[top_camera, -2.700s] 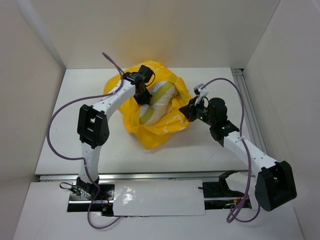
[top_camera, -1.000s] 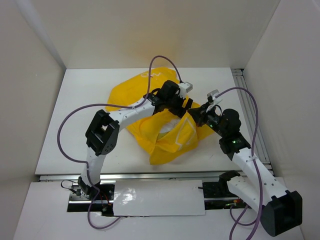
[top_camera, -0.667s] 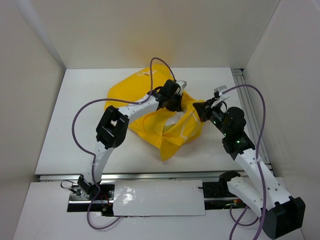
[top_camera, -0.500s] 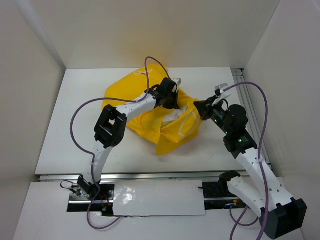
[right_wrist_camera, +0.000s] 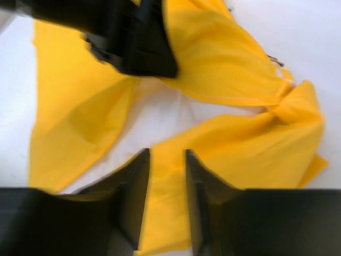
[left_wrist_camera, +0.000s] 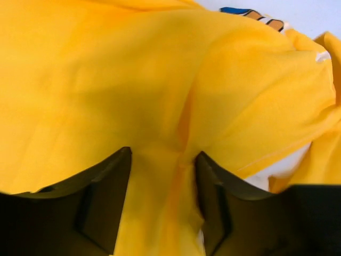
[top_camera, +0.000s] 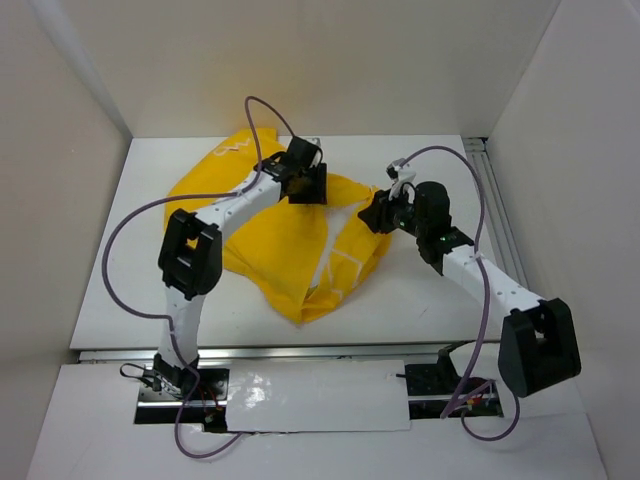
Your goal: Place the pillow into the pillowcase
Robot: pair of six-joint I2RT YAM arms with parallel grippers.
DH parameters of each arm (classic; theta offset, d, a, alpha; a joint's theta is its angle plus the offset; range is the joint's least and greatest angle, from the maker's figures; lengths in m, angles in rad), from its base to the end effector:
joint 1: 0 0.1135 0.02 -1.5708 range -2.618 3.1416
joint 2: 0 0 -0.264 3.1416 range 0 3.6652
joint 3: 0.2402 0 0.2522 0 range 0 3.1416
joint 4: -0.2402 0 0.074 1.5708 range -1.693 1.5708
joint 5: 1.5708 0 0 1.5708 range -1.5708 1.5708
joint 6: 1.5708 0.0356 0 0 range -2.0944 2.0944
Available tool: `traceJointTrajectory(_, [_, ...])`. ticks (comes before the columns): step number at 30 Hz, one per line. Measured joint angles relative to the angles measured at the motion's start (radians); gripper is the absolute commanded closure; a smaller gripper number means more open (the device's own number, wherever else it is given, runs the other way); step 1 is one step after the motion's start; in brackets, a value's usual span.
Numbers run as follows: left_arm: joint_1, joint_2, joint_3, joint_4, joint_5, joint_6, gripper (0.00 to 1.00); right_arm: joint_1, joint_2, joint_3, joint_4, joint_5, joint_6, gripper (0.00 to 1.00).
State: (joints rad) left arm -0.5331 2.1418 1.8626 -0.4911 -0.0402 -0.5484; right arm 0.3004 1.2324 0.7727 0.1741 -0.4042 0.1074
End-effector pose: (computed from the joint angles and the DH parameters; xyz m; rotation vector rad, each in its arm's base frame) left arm 0.4256 -0.2495 0.2495 -0.0386 2.3923 -0.4799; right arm 0.2642 0.0965 0.2775 -0.4637 1.8262 0.6560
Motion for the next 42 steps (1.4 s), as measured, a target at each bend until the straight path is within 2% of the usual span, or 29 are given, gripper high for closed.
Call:
traceJointTrajectory(2, [0.006, -0.061, -0.033, -0.039, -0.025, 0.01, 0.32, 0.0, 0.032, 0.023, -0.023, 0.008, -0.005, 0.46])
traceJointTrajectory(3, [0.009, -0.099, -0.056, -0.055, -0.038, 0.012, 0.32, -0.001, 0.033, 0.034, -0.036, 0.011, -0.009, 0.38])
traceJointTrajectory(9, [0.012, -0.368, -0.248, -0.089, -0.098, 0.014, 0.28, 0.013, -0.061, 0.049, -0.097, 0.055, 0.004, 0.27])
traceJointTrajectory(13, [0.0, -0.524, -0.411, -0.091, -0.121, -0.011, 0.27, 0.106, -0.126, 0.049, -0.175, 0.082, 0.029, 0.27])
traceJointTrajectory(15, [-0.026, -0.57, -0.49, -0.093, -0.129, -0.025, 0.27, 0.192, -0.135, 0.043, -0.216, 0.105, 0.053, 0.27])
traceJointTrajectory(21, [-0.127, -0.586, -0.653, -0.068, -0.095, -0.033, 0.26, 0.407, -0.066, -0.018, -0.276, 0.183, 0.156, 0.3])
traceJointTrajectory(26, [-0.129, -0.565, -0.665, -0.034, -0.089, -0.036, 0.32, 0.461, 0.023, -0.04, -0.279, 0.266, 0.256, 0.32])
traceJointTrajectory(30, [-0.127, -0.51, -0.658, -0.017, -0.088, -0.037, 0.36, 0.466, 0.056, -0.042, -0.272, 0.325, 0.345, 0.4])
traceJointTrajectory(33, [-0.126, -0.488, -0.658, -0.011, -0.086, -0.044, 0.38, 0.465, 0.073, -0.042, -0.265, 0.365, 0.391, 0.53])
traceJointTrajectory(34, [-0.126, -0.487, -0.658, -0.008, -0.084, -0.051, 0.38, 0.465, 0.078, -0.042, -0.262, 0.374, 0.401, 0.69])
traceJointTrajectory(36, [-0.126, -0.487, -0.658, -0.002, -0.081, -0.059, 0.38, 0.464, 0.087, -0.042, -0.255, 0.39, 0.411, 0.92])
traceJointTrajectory(37, [-0.125, -0.487, -0.658, 0.002, -0.077, -0.061, 0.38, 0.46, 0.094, -0.042, -0.251, 0.396, 0.418, 1.0])
traceJointTrajectory(42, [-0.125, -0.488, -0.658, 0.018, -0.073, -0.071, 0.36, 0.452, 0.108, -0.03, -0.258, 0.435, 0.421, 1.0])
